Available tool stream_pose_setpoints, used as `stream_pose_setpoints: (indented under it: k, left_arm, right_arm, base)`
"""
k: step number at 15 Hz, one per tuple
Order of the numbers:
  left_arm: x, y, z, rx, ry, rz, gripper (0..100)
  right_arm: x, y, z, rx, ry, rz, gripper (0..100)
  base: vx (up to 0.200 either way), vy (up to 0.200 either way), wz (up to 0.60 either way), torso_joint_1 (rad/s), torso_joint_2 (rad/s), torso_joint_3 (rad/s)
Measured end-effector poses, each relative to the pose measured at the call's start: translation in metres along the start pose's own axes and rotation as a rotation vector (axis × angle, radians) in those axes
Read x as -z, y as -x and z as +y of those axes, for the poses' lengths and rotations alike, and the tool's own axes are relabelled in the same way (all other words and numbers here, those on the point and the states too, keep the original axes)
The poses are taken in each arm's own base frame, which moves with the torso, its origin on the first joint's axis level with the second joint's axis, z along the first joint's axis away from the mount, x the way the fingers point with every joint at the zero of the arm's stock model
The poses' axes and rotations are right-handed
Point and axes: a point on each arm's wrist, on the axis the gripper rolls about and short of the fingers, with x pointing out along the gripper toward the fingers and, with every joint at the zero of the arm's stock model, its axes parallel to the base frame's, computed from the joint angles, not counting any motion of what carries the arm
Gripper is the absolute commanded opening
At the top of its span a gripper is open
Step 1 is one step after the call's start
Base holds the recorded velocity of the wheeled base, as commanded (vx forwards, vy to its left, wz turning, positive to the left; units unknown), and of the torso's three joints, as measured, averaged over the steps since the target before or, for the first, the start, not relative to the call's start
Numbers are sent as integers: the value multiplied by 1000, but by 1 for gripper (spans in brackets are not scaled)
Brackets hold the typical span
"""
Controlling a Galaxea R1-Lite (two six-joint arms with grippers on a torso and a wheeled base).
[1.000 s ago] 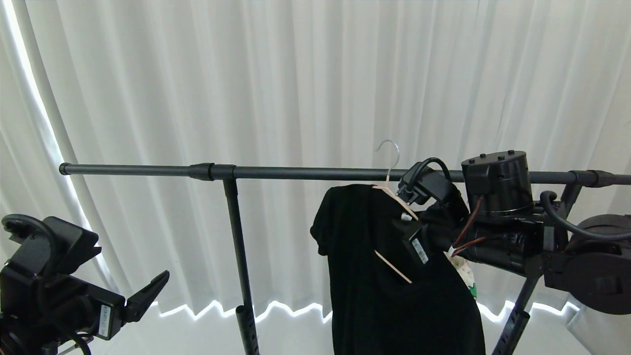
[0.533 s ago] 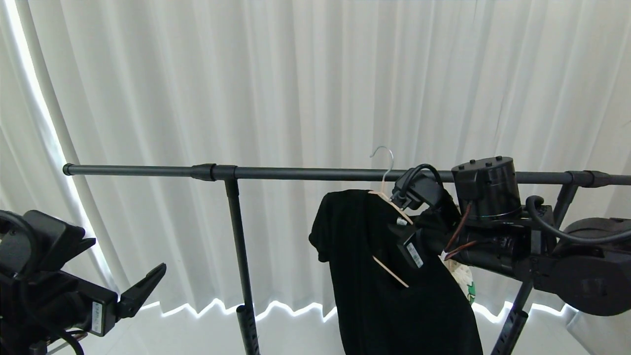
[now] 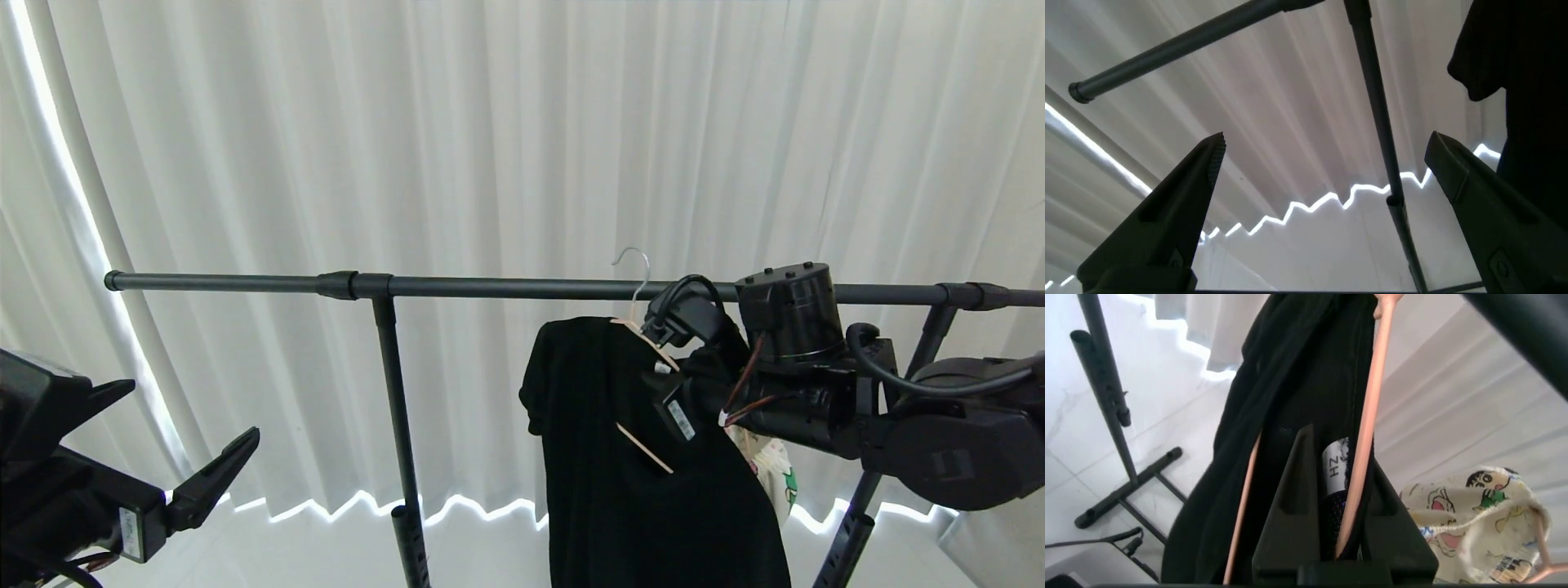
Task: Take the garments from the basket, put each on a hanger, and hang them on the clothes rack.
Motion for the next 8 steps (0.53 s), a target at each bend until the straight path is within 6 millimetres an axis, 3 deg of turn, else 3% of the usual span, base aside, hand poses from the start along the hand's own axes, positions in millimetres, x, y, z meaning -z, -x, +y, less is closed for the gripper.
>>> stream_pose_setpoints:
  k: [8]
  left_arm:
    - [-1, 5, 0, -7, 2, -18, 100]
  right_arm:
    - [3, -25, -4, 13, -10, 32, 0]
  base:
    - [0, 0, 0, 0, 0, 0]
